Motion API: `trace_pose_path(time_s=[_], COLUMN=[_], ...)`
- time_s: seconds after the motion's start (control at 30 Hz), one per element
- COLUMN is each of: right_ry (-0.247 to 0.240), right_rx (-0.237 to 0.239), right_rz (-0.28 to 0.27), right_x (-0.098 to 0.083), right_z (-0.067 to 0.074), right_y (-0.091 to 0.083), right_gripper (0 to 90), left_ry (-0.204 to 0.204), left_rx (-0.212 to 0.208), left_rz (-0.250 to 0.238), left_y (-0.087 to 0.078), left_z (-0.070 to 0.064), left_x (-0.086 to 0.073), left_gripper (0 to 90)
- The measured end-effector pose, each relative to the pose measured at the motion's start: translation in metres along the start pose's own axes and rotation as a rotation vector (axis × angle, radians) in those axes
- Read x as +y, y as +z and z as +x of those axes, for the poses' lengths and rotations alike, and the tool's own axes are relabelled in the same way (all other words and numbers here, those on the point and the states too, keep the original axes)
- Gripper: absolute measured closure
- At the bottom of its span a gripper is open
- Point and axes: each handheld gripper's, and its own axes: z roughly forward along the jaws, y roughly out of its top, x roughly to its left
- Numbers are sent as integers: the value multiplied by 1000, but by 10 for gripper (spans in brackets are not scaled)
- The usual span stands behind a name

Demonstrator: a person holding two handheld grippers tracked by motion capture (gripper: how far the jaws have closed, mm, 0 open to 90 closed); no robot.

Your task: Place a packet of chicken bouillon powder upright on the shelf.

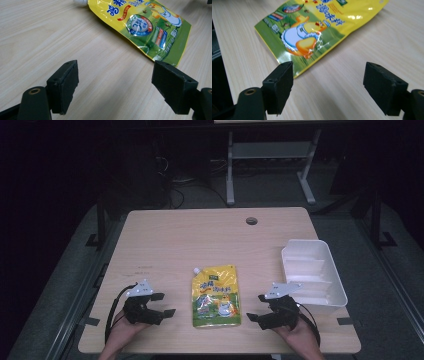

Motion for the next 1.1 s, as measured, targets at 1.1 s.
trace_pose_path(time_s=[1.1], right_ry=[-204], right_rx=[50], right_rz=[154], right_x=[56], right_z=[13], right_y=[67], right_gripper=[298], left_ry=[-142], left_rx=[27], left_rz=[92], left_y=[77], left_z=[16], left_x=[68], left_gripper=[271])
